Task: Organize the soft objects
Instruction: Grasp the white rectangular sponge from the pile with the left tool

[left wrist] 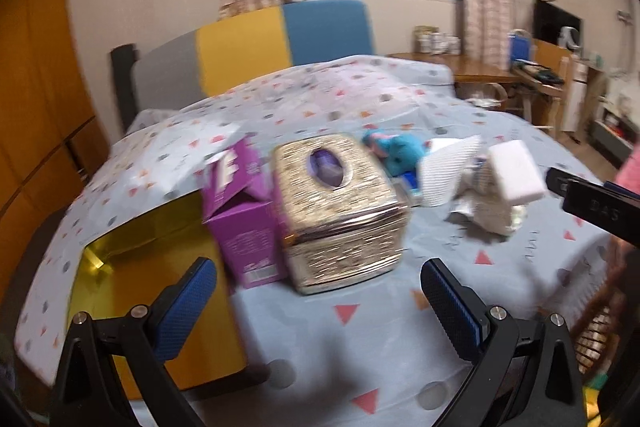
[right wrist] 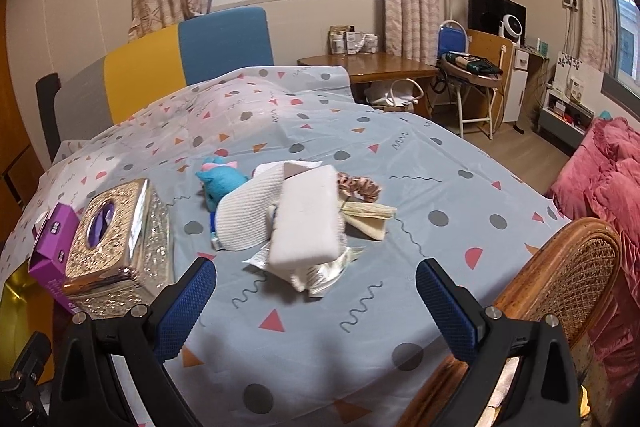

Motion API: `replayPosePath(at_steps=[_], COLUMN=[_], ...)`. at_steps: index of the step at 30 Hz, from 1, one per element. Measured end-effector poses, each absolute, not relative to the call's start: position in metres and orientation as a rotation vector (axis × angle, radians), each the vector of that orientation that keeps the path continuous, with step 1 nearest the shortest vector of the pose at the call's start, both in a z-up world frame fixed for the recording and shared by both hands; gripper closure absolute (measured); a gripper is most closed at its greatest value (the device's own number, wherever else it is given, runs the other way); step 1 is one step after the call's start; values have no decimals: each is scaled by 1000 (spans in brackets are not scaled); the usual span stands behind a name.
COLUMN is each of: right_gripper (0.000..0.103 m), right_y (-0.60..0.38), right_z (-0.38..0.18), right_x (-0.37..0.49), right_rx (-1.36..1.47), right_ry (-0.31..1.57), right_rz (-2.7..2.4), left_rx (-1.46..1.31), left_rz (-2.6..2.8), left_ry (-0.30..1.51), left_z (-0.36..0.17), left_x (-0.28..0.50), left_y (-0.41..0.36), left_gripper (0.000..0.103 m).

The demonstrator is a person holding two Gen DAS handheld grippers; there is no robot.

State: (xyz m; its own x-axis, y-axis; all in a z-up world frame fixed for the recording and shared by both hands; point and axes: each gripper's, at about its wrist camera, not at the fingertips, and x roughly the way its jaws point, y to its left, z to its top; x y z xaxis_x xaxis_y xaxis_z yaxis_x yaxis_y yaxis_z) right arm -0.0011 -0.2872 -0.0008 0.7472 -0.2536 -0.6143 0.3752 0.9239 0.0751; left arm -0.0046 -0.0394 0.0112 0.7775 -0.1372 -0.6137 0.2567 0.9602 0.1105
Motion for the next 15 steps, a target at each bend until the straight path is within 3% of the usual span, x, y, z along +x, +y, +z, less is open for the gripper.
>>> replayPosePath(at_steps=[10, 13, 15], right_gripper=[0, 0, 0], right_y=[-356, -373, -380], right_z=[6, 7, 7], right_x=[-19, -26, -30], right_rx=[286, 304, 317], right_ry=[614, 607, 606], right_rz=[-452, -489, -502], left_rx=[140, 139, 132], left_rz=[-589, -650, -680], left_ry=[817, 884, 939], left_z=[12, 7, 1], left_x=[45, 63, 76], left_y=[-109, -135, -155], left_gripper=[1, 12, 25])
